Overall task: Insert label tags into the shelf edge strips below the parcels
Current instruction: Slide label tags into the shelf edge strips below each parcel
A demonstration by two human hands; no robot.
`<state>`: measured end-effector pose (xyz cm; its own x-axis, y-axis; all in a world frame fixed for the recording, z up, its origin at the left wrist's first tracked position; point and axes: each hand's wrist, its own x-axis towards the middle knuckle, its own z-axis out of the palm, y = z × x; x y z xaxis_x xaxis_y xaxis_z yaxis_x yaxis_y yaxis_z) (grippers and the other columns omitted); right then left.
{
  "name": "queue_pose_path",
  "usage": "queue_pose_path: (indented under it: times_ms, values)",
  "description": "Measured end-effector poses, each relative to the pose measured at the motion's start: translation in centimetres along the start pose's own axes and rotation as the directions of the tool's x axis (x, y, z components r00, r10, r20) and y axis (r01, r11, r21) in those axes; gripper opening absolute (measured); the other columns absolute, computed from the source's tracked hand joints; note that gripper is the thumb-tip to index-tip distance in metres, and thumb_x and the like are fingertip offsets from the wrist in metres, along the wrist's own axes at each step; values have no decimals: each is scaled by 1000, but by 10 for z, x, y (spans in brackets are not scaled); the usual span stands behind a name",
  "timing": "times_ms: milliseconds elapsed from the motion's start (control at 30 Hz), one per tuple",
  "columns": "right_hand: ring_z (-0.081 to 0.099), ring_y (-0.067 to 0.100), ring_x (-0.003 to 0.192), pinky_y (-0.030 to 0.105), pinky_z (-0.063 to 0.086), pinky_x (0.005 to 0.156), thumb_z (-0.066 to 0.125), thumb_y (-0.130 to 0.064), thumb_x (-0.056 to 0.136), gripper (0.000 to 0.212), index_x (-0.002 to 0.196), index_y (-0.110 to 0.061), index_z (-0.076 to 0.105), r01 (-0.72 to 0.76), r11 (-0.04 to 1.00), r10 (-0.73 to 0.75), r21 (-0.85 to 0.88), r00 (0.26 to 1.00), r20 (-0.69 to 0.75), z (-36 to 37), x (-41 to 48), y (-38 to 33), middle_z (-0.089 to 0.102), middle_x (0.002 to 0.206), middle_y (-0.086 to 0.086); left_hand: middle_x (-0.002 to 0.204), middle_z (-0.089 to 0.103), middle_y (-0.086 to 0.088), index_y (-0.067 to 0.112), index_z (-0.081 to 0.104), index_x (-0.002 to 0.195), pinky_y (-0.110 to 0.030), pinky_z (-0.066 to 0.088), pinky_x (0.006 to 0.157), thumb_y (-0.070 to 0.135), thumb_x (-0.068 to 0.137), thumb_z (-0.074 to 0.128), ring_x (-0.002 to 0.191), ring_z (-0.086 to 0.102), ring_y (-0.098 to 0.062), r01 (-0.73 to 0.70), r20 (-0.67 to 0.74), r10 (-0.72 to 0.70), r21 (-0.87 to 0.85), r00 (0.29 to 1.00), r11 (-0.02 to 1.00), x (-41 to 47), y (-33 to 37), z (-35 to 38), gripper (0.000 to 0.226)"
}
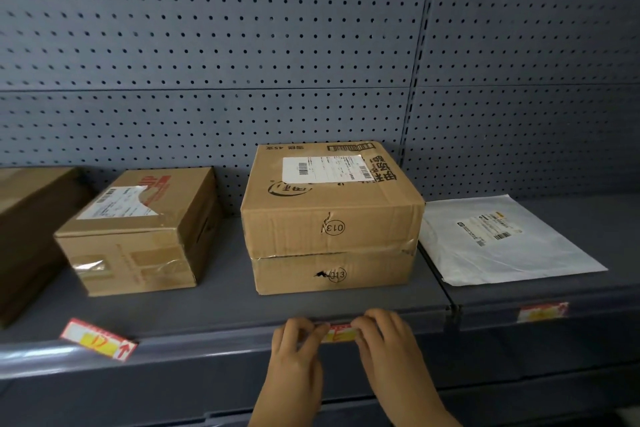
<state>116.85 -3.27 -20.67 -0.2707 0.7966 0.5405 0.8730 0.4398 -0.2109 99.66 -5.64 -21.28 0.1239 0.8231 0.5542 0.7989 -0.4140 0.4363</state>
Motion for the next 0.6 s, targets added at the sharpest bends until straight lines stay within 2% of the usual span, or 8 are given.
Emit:
queue_pose_path:
  times_ms: [67, 167, 333, 433, 500, 600]
  values:
    - [51, 10, 75, 23, 45, 61, 85, -17, 60, 32, 79, -26, 60, 23, 999, -23, -33, 1000, 15, -6, 8, 2, 55, 82, -9, 102, 39, 5, 19, 65, 108, -23, 40, 74, -9, 61, 64, 88, 38, -9, 15, -2, -15, -5, 1000, 1000, 1, 3, 1, 54]
    - [50, 12, 70, 22, 37, 60, 85, -13, 57, 36, 75, -27, 57, 56, 997, -54, -60, 998, 43, -11, 14, 5, 52, 77, -9, 103, 39, 5, 20, 64, 110, -23, 40, 75, -7, 62, 65, 89, 38, -9, 22, 16, -22, -1, 1000, 1000, 1, 6, 2, 56]
    - [53, 12, 72, 22, 41, 61, 85, -11, 57, 38, 80, -27, 60, 72, 995, -69, -64, 996, 51, -12, 11, 11, 54, 80, -9, 106, 41, 3, 20, 59, 117, -24, 41, 80, 0, 70, 59, 95, 40, -12, -16, 49, 14, 28, 999, 999, 0, 10, 3, 51]
    - [55, 11, 78, 24, 51, 63, 88, -13, 55, 39, 84, -24, 65, 64, 997, -64, -31, 998, 20, -9, 7, 12, 59, 86, -8, 107, 41, 2, 20, 58, 117, -26, 48, 79, 1, 67, 64, 95, 41, -13, -32, 67, 27, 75, 997, 997, -1, 9, 3, 54]
    - [53, 10, 90, 27, 56, 69, 89, -14, 54, 44, 93, -21, 69, 57, 998, -57, -10, 998, -8, -4, 0, 12, 60, 96, -6, 110, 43, 0, 20, 58, 116, -28, 50, 79, 2, 62, 66, 97, 42, -16, -56, 50, 51, 115, 997, 992, -2, 7, 4, 58]
    - [49, 12, 102, 27, 57, 76, 90, -10, 47, 57, 101, -17, 72, 62, 998, -62, 1, 998, -28, 7, -12, 11, 52, 111, -5, 118, 47, 1, 20, 53, 121, -29, 42, 86, 7, 66, 47, 101, 46, -18, -83, 4, 84, 211, 996, 974, -8, 8, 12, 57]
